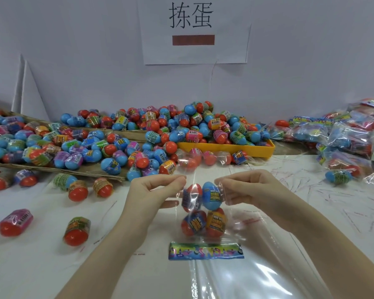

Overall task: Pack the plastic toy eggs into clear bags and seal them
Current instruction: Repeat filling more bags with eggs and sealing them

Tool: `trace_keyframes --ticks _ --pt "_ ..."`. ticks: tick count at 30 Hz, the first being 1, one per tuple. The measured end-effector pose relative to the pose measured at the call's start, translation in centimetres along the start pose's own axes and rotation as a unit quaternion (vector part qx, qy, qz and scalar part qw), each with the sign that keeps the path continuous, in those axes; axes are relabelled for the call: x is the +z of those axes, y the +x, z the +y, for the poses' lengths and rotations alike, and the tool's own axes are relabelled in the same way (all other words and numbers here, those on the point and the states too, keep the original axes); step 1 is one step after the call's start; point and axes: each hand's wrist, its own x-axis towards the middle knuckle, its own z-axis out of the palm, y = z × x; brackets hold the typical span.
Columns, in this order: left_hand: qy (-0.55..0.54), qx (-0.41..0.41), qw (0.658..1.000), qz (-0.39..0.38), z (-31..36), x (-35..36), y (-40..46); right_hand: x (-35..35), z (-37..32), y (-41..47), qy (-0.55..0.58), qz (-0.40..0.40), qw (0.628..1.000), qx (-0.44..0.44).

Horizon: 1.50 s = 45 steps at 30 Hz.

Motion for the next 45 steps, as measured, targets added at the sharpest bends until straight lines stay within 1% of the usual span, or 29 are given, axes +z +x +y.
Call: trace_keyframes --ticks 4,9,16,21,26,31,41,45 --pt "0.005 0.001 1.0 0.012 0.0 -0.2 0.1 0.1 -0.1 -0.1 -0.007 0.005 1.0 -0.026" --pt "0.021 0.01 1.0 0.017 0.1 -0.3 0.1 -0.2 -0.1 0.0 -0.023 0.06 0.996 -0.054" --pt "0.055 0.049 0.997 0.012 -0.1 -0.4 0.1 -0.1 -0.3 -0.1 -0.022 0.088 0.994 -0.062" --pt "0.075 0.063 0.995 -0.011 0.0 -0.8 0.2 -0.3 -0.3 -0.3 0.004 0.072 0.996 -0.056" --pt "0.067 0.054 0.995 -0.047 0.3 -1.4 0.3 -0.6 -0.3 -0.3 0.018 0.072 0.995 -0.067" --pt "0.057 0.065 0.993 -0.074 0.4 -1.9 0.4 -0.7 0.0 -0.2 0.031 0.048 0.996 -0.073" --pt "-0.009 0.011 0.988 -0.155 0.3 -2.7 0.6 -0.8 0.2 -0.3 0.052 -0.005 0.995 -0.09" --pt "-0.02 -0.002 0.983 -0.18 0.0 -3.0 0.8 -0.8 0.3 -0.2 0.031 -0.014 0.995 -0.093"
